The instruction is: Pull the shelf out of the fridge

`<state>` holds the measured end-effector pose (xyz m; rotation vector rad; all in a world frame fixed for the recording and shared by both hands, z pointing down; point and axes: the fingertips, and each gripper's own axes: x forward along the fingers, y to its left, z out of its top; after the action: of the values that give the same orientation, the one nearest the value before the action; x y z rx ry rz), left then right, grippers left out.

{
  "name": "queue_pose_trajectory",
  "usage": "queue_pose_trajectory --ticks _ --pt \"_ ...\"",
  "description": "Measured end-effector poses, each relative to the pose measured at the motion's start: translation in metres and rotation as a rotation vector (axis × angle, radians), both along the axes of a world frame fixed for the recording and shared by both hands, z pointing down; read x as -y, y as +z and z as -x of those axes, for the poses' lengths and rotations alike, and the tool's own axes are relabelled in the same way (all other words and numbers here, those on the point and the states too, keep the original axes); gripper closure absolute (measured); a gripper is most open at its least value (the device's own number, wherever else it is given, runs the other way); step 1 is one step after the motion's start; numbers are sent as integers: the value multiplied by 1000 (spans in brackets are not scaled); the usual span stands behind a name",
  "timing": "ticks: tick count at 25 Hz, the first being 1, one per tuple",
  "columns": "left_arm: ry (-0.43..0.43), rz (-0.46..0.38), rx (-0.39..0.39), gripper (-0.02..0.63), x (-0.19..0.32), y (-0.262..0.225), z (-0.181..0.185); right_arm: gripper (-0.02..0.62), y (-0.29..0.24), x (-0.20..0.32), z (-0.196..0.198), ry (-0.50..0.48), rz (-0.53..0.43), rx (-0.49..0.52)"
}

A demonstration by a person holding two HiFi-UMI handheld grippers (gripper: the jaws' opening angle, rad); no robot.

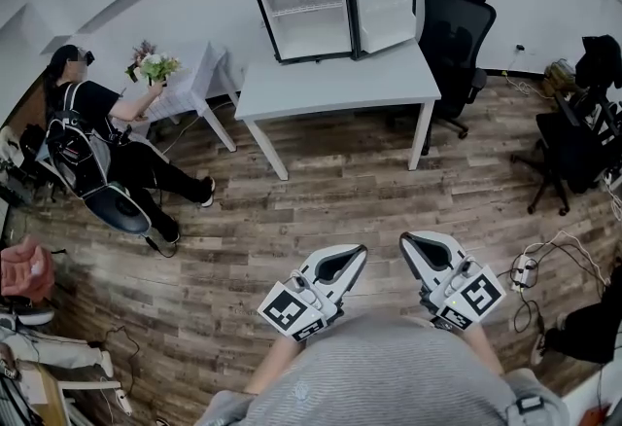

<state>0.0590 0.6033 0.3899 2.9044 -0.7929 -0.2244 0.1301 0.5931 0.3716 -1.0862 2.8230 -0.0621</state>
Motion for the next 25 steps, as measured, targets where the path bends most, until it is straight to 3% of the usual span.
queue_pose_trajectory --ticks 14,25 --pt "-10 -15 9 595 -9 6 -41 583 7 -5 -39 -14 -4 -2" --pt "-17 -21 31 595 -3 7 -52 583 7 2 -49 -23 -9 8"
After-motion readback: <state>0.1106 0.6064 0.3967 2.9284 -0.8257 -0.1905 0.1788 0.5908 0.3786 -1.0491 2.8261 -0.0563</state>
